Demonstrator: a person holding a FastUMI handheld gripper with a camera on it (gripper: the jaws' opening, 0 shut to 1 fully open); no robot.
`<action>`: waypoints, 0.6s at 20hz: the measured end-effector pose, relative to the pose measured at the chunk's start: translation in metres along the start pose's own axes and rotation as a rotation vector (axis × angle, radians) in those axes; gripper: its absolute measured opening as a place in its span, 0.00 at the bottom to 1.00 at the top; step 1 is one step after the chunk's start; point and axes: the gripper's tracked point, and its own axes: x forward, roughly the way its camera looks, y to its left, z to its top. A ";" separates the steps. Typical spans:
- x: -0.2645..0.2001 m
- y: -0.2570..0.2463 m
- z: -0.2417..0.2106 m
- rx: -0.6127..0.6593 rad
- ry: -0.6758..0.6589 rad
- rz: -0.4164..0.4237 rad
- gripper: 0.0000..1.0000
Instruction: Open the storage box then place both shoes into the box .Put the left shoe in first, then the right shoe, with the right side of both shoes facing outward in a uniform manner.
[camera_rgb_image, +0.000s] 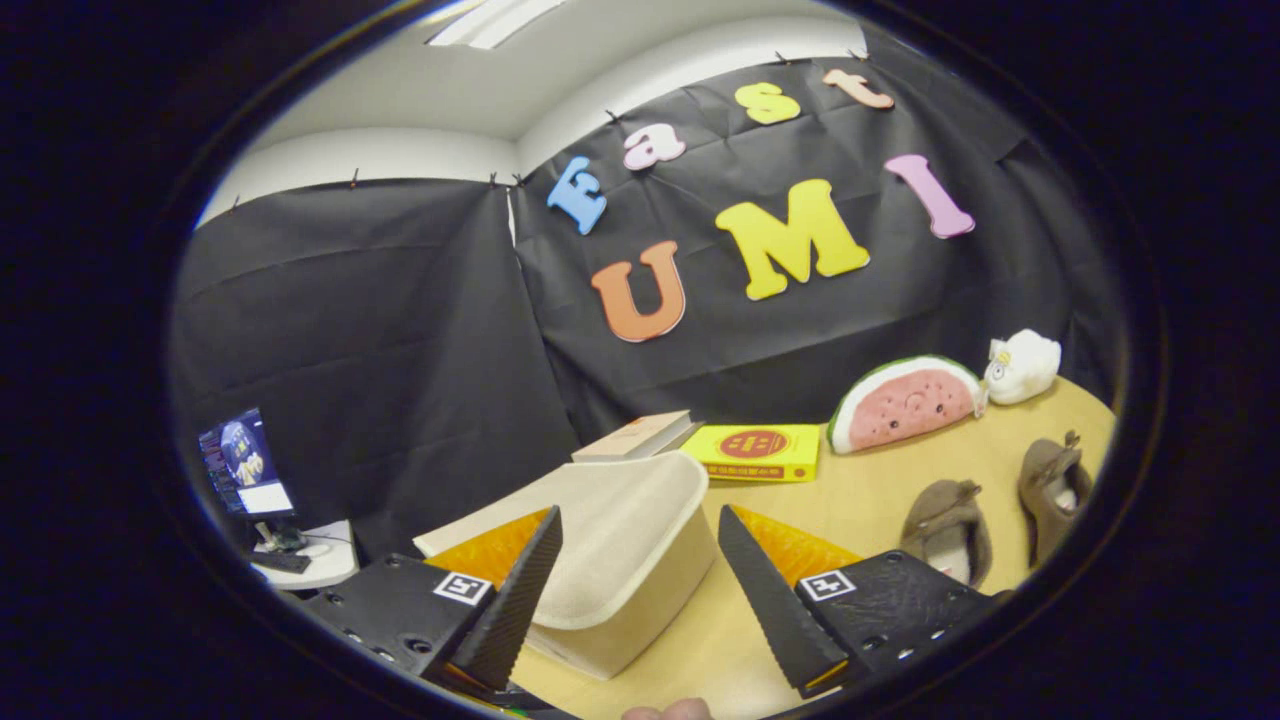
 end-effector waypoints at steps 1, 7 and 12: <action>0.007 0.004 -0.005 0.015 0.012 0.014 0.96; 0.033 0.015 -0.034 0.242 0.103 0.102 0.96; 0.041 0.017 -0.046 0.422 0.170 0.146 0.95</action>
